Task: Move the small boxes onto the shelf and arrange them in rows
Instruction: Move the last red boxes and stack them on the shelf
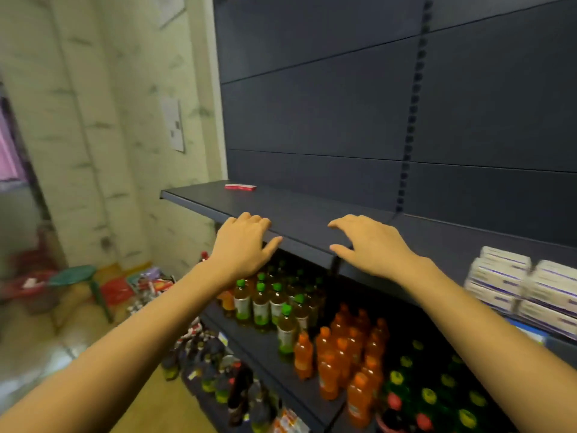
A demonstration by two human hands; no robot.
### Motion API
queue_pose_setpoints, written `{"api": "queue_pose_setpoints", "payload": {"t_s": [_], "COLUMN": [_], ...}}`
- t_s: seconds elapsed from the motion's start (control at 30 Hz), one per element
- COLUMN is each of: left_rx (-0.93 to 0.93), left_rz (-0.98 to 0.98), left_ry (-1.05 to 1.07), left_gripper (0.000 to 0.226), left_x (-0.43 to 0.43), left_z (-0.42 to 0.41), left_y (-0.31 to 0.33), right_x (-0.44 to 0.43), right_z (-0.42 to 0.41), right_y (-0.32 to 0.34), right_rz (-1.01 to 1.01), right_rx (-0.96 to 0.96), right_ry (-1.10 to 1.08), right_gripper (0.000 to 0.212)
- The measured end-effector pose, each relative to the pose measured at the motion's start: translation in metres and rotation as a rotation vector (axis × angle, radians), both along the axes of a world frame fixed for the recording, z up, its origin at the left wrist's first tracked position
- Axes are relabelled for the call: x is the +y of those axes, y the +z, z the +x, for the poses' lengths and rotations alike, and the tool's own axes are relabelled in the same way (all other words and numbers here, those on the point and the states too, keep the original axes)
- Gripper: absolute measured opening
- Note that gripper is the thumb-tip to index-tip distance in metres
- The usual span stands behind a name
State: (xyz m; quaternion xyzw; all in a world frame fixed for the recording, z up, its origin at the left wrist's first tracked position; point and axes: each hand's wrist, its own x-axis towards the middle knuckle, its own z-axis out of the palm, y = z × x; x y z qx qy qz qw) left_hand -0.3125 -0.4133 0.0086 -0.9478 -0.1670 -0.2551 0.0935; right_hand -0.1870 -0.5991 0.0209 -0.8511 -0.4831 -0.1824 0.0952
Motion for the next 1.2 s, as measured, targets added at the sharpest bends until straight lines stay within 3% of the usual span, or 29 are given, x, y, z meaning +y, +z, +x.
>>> {"api": "queue_pose_setpoints", "payload": {"t_s": [0.5,1.2], "left_rx": [-0.029,-0.01], "left_rz": [-0.149,-0.278], "left_ry": [0.032,-0.056], "left_gripper": [0.046,0.043], "left_x": [0.218,0.487], "left_z": [0.006,0.215], "left_y": [-0.017,-0.024], "right_x": [0.25,0.511], "right_z": [0.024,0.213], "right_y": [-0.001,-0.015], "right_rz": [-0.071,-0.168], "right_rx": [0.023,0.05], "right_ry": [0.014,-0.223], "right_gripper": [0.046,0.049]}}
